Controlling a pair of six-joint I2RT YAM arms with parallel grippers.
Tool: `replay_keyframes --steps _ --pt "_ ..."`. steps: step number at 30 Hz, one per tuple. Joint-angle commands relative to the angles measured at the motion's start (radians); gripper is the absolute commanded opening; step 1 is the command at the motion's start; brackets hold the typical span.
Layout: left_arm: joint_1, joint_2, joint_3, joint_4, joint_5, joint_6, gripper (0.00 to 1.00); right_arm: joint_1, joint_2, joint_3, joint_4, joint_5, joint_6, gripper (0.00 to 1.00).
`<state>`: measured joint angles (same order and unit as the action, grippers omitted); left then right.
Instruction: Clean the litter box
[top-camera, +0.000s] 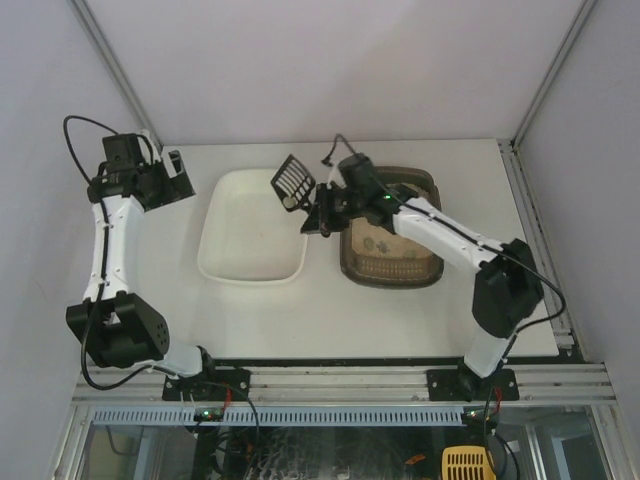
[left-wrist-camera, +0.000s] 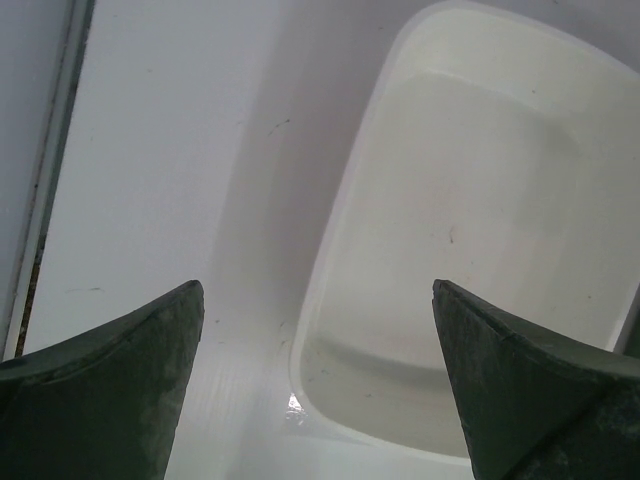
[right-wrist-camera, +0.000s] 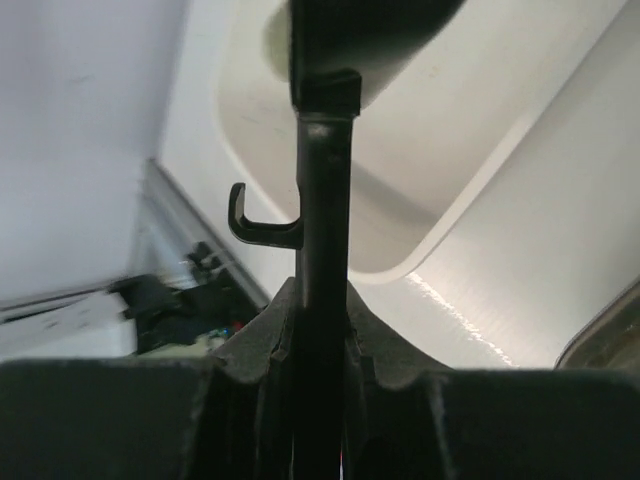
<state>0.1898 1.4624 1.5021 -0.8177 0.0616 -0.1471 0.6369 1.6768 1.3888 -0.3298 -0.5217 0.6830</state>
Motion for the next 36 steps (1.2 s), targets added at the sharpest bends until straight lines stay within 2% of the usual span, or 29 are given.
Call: replay_keyframes --steps 1,6,8,21,23,25,27,30,33,36 --pt "0.053 -0.026 0.074 -0.004 0.054 0.01 1.0 0.159 0.126 0.233 -0.433 0.38 -0.223 0.0" --pt "0.061 -0.038 0.031 0.002 0.068 0.008 1.0 0.347 0.303 0.48 -0.613 0.828 -0.346 0.0" --pt "0.06 -0.038 0.022 0.005 0.074 0.007 1.0 0.391 0.346 0.543 -0.658 0.939 -0.366 0.0" --pt "0.058 -0.028 0.008 0.01 0.155 -0.021 1.0 0.453 0.296 0.509 -0.629 1.17 -0.43 0.0" --pt "0.045 -0.014 0.016 0.014 0.185 -0.033 1.0 0.432 0.247 0.479 -0.638 1.169 -0.398 0.0" --pt "-0.012 0.005 0.035 0.009 0.18 -0.03 1.0 0.376 0.148 0.394 -0.622 1.075 -0.347 0.0" --pt "-0.098 0.027 0.068 0.003 0.124 -0.002 1.0 0.28 0.019 0.267 -0.584 0.941 -0.291 0.0" --pt "-0.221 0.07 0.122 0.022 0.06 0.021 1.0 0.138 -0.144 0.083 -0.574 0.827 -0.251 0.0" --pt "-0.318 0.13 0.158 0.096 0.092 -0.052 1.0 0.013 -0.241 -0.014 -0.642 0.76 -0.243 0.0" --pt "-0.418 0.198 0.163 0.211 0.212 -0.192 1.0 -0.102 -0.282 -0.055 -0.665 0.66 -0.249 0.0"
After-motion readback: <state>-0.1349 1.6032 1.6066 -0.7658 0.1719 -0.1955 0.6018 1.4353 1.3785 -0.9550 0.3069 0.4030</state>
